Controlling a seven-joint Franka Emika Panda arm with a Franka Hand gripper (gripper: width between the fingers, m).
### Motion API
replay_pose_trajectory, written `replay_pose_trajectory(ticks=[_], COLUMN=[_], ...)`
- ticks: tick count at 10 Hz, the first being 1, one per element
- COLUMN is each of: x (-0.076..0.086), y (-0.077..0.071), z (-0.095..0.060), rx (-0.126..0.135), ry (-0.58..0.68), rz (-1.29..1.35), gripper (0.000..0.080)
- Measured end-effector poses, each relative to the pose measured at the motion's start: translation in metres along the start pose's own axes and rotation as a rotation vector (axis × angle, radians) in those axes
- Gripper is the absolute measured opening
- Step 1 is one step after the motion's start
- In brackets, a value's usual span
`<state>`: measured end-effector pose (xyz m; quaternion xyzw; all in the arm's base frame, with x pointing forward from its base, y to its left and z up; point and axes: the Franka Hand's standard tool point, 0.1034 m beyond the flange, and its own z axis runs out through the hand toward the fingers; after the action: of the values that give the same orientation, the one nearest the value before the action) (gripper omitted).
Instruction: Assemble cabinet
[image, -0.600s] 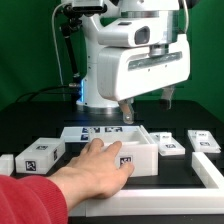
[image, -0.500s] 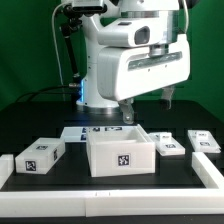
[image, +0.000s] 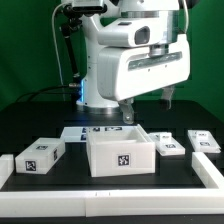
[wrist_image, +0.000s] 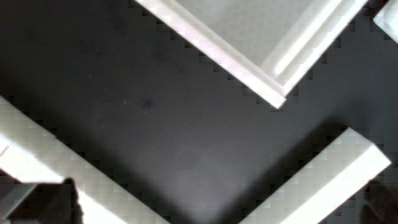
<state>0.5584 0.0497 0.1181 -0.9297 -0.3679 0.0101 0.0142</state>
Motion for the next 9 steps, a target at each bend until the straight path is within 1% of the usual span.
replay_pose_trajectory(ticks=[1, 2, 3, 4, 5, 6, 7, 9], x=[0.0, -0.003, -0.016, -0.031, -0.049, -0.062, -0.064, -0.063], y=[0.0, 0.001, 0.0, -0.001, -0.002, -0.005, -0.009, -0.007], z=[0.0, 0.0, -0.001, -0.001, 0.001, 0.009, 0.013, 0.011], rx=[0.0, -0.011, -0.036, -0.048, -0.05, -0.038, -0.035, -0.038], ry=[0.0, 0.01, 0.03, 0.035, 0.029, 0.011, 0.001, 0.005], rz=[-0.001, -0.073, -0.194, -0.294, -0.422, -0.505, -0.536, -0.523], gripper=[0.0798, 0.0798, 0.0798, 0.0798, 0.0798, 0.0798, 0.0798, 0.0798])
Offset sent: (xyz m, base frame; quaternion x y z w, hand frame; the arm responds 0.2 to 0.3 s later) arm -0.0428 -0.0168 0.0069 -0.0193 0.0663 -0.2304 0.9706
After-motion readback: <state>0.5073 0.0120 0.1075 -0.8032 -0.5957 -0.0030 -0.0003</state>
